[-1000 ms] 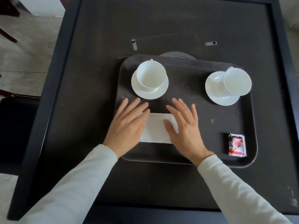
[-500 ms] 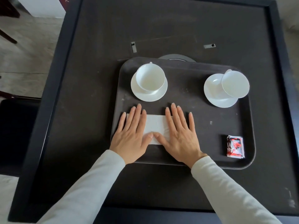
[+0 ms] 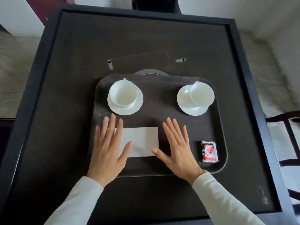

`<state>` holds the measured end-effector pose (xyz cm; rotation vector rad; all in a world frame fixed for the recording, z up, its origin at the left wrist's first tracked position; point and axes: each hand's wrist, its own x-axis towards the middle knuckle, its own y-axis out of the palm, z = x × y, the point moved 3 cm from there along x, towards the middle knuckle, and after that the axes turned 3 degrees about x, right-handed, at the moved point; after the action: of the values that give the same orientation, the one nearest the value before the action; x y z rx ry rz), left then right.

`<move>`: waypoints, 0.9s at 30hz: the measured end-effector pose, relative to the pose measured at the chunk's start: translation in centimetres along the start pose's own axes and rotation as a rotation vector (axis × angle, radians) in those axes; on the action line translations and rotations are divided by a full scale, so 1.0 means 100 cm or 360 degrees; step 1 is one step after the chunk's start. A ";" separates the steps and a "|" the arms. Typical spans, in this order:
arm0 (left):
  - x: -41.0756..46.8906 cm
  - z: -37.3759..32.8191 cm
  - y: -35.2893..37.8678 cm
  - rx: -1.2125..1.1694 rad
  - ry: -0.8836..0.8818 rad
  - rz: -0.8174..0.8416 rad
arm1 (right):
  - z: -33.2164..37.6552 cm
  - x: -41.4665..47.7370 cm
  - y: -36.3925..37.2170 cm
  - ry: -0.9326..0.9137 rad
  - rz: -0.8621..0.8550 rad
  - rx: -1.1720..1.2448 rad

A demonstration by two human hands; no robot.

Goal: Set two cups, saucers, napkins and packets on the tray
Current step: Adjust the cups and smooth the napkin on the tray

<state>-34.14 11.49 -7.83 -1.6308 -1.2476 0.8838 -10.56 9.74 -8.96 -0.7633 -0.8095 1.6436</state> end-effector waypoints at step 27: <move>0.001 -0.232 0.093 -0.1312 -0.0751 0.0340 | -0.150 -0.064 -0.100 -0.0286 0.0047 -0.0112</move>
<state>-9.91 5.54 -8.01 -2.3086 -1.9650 0.9860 8.42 6.99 -8.60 -0.6854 -0.9915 1.7356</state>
